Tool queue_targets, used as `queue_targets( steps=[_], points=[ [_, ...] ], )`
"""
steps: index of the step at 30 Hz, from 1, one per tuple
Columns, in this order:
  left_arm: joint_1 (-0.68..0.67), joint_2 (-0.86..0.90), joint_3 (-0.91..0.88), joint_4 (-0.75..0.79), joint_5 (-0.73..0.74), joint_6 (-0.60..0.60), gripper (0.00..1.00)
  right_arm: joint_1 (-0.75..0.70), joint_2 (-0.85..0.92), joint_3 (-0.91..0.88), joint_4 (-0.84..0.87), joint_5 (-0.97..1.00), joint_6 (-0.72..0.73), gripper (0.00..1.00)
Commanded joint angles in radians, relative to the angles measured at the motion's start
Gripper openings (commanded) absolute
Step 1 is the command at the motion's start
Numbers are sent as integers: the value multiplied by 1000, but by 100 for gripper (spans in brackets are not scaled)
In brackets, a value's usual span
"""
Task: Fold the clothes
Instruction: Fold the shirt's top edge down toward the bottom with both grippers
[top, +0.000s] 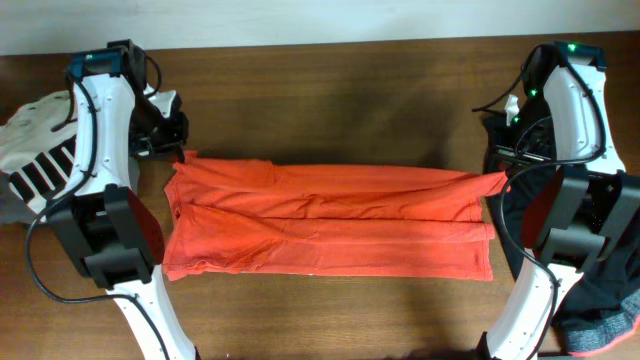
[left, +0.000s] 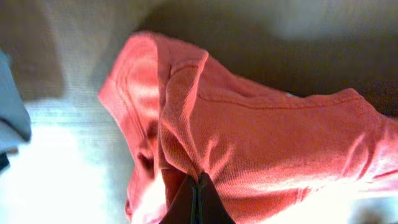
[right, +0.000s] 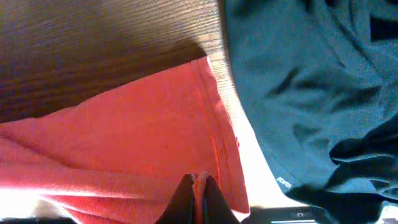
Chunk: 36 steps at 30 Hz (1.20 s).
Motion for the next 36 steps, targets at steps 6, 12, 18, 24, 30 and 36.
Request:
queue_targets(
  steps=[6,12,18,24,30,36],
  points=[
    [14,-31,-50,-66,-8,-6,0,29,-31,-187,-3,-55,-71,4],
    [14,-34,-128,-62,-8,-6,1,25,-125,-334,73,-56,-77,4],
    [14,-87,-289,-12,-8,-6,0,25,-209,-456,141,-36,-77,4],
    [14,-232,-537,110,-9,-21,0,25,-210,-584,209,-36,-66,4],
    [14,-313,-710,212,-42,-64,0,25,-210,-673,266,-36,-58,4],
    [14,-312,-792,315,-221,-190,0,25,-210,-710,291,41,-13,4]
  ],
)
